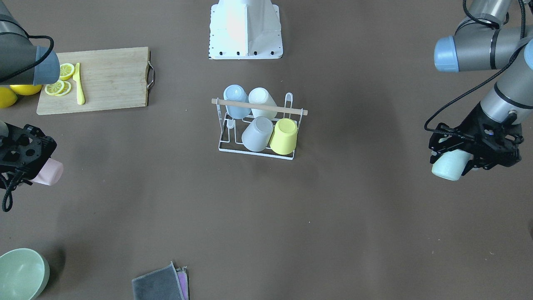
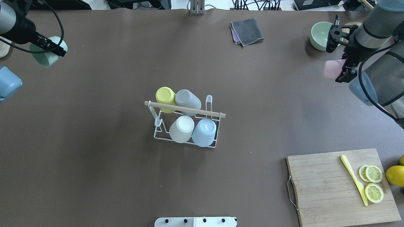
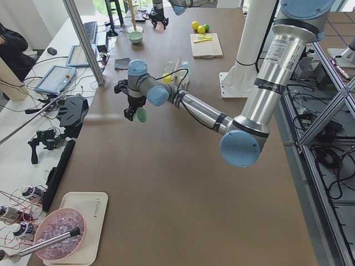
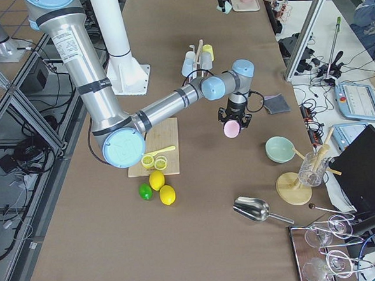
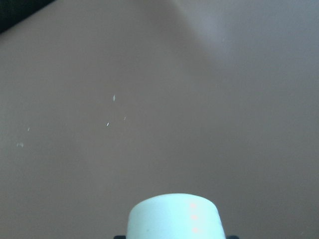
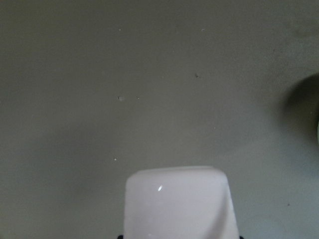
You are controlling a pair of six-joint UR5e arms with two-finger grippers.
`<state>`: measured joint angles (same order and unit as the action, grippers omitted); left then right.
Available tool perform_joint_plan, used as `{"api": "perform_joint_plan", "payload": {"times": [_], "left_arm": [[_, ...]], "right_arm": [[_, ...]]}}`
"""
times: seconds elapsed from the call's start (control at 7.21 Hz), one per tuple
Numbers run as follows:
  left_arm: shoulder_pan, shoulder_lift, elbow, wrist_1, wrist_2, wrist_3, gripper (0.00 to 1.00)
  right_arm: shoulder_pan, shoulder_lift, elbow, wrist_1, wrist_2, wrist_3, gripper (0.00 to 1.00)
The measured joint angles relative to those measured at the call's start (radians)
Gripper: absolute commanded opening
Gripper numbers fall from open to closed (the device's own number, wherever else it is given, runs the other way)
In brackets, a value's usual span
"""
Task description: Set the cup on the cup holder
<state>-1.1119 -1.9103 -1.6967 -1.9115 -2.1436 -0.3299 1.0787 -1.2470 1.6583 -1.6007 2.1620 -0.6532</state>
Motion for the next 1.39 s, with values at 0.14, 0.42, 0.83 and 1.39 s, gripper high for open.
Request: {"api": "perform_joint_plan", "payload": {"times": [0.14,0.42,0.83,1.39], "left_arm": [[0.020,0.000,-0.002,-0.136,0.020,-0.084,0.00],[0.095,-0.001,-0.019,-0.391,0.114,-0.240,0.00],[0.307,0.038,-0.194,-0.559,0.429,-0.424,0.00],[0.685,0.076,-0.267,-0.836,1.057,-0.426,0.00]], "right_arm": [[-0.005,-0.029,-0.016,0.124,0.029,0.001,0.00],[-0.008,-0.053,-0.033,0.263,0.067,0.005,0.00],[-0.008,-0.062,-0.026,0.367,0.086,0.050,0.00],[-0.016,-0.107,-0.023,0.616,0.081,0.132,0.00]]}}
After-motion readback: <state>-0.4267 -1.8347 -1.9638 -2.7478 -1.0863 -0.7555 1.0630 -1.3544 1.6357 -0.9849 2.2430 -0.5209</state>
